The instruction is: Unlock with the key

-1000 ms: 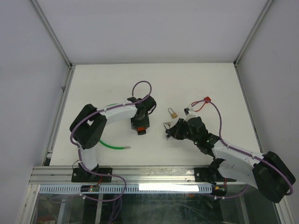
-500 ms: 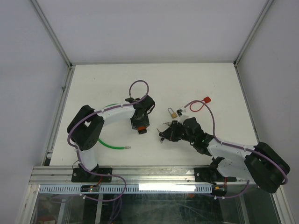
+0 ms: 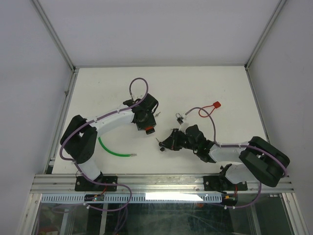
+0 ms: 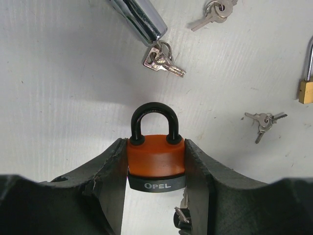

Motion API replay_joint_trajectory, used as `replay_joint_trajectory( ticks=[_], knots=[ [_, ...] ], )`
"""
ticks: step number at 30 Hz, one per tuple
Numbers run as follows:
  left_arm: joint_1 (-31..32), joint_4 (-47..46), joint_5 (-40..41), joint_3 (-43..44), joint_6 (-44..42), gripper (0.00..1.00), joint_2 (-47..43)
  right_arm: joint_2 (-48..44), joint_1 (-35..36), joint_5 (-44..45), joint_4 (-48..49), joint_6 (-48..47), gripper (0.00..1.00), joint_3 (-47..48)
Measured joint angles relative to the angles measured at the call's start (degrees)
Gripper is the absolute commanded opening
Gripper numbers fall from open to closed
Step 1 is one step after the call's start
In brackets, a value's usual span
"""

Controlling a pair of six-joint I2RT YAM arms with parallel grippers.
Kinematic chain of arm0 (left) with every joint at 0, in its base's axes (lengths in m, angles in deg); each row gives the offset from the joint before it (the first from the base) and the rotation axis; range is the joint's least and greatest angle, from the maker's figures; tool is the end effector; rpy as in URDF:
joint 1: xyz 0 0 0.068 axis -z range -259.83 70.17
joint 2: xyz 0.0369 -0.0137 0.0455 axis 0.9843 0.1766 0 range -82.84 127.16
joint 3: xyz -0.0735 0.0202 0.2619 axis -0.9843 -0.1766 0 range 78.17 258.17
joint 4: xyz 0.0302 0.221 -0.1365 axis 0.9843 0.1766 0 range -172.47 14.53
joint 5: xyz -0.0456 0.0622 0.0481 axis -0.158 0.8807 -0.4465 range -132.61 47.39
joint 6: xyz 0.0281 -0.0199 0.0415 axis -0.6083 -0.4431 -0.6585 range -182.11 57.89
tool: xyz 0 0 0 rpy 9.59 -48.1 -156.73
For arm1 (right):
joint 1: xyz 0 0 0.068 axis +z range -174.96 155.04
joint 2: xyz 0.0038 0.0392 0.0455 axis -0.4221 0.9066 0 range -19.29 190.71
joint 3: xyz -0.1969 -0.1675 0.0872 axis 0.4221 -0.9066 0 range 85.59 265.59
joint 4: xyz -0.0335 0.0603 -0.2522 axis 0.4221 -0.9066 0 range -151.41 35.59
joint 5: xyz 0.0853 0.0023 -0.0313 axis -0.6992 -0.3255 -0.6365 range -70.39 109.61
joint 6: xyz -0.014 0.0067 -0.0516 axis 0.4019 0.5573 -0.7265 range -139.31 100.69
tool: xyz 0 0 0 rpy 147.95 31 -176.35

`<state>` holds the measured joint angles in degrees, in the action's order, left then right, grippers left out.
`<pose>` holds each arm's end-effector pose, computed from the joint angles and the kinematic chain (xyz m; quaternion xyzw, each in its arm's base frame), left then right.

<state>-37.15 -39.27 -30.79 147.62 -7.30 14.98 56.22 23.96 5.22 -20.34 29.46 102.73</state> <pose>0.2509 -0.2214 0.2081 -0.1202 0.9746 -0.0527 0.1815 0.1459 0.1810 0.1474 -0.0690 0.8334 0.4745 0.2749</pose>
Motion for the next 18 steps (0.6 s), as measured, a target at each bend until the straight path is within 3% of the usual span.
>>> replay_joint_trajectory(
  ticks=[18],
  knots=[
    [0.0, -0.3, -1.7, 0.0, 0.1, 0.05, -2.3, 10.8, 0.1, -0.7, 11.8, 6.2, 0.0, 2.7]
  ],
)
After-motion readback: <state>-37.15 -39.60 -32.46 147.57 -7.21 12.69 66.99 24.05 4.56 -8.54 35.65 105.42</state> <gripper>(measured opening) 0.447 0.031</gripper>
